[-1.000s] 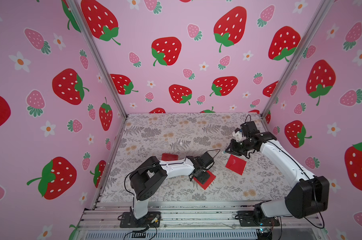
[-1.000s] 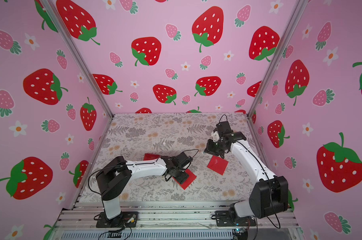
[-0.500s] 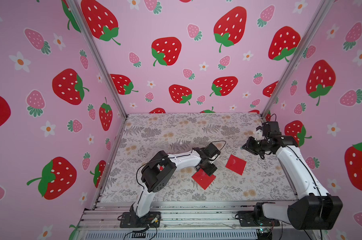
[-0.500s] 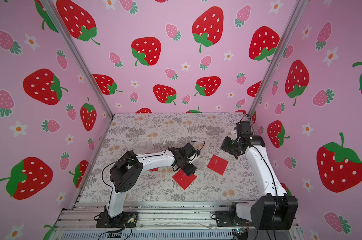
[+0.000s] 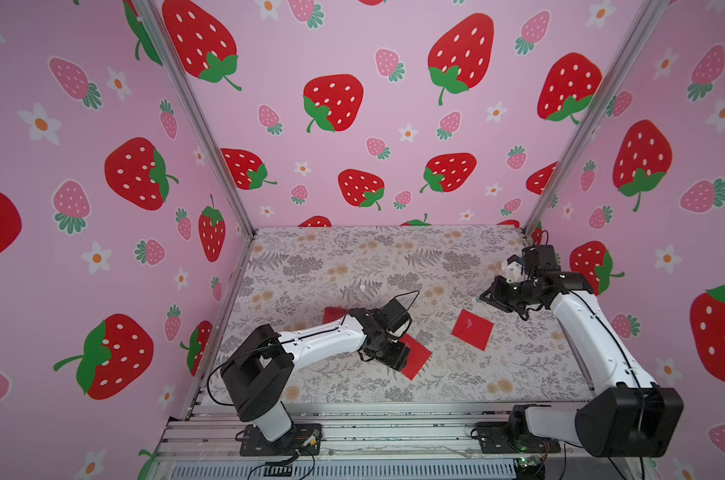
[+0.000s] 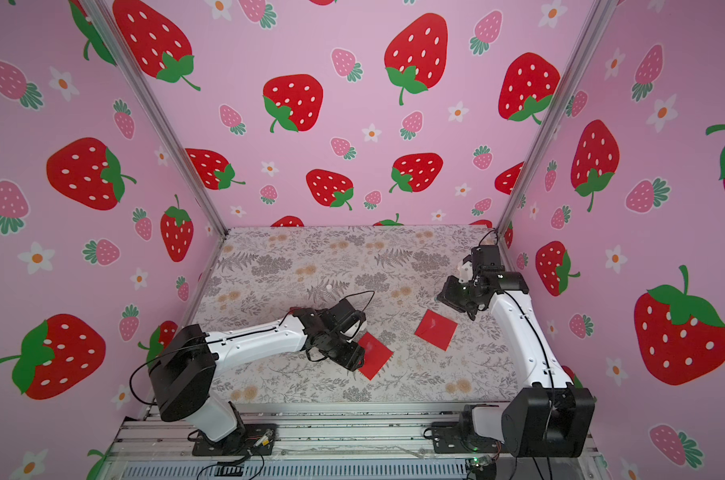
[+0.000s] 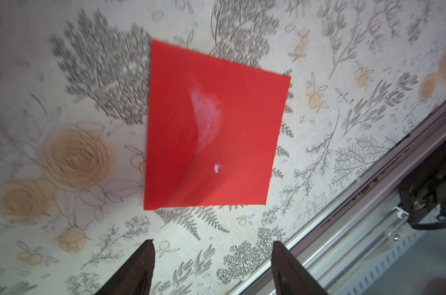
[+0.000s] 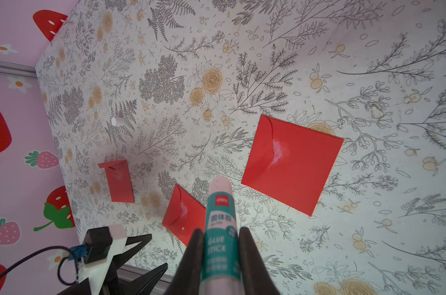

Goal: Seal the envelope with a glue stick
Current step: Adjust the envelope at the center of the board.

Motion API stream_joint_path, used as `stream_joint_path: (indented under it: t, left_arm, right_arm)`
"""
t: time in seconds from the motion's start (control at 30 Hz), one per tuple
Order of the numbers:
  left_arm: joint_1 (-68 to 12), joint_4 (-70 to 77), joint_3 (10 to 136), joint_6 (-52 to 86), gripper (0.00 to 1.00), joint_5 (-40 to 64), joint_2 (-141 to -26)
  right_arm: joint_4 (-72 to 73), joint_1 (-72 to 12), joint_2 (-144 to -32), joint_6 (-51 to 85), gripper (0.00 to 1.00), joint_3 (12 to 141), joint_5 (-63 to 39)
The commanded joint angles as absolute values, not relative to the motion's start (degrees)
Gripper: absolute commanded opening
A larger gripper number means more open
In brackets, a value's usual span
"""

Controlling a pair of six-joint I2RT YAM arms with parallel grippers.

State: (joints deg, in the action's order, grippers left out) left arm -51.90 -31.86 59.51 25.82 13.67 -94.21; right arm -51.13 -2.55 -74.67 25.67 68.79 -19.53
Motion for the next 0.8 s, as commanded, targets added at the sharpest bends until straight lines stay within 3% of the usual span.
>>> stream_joint_path:
  t: [0.0,0.77]
  left_arm:
    - [-51.5,-24.7,56.0,38.5,0.71,21.4,-94.1]
    - [-49.8,-28.0,75.4,36.2,0.65,20.3,-115.5]
  right_arm:
    - [-50.5,-2.3,-74.9,25.3,0.0,68.0,-21.7]
    - [-51.0,-2.1,-73.2,24.0,0.0,68.1,-20.7]
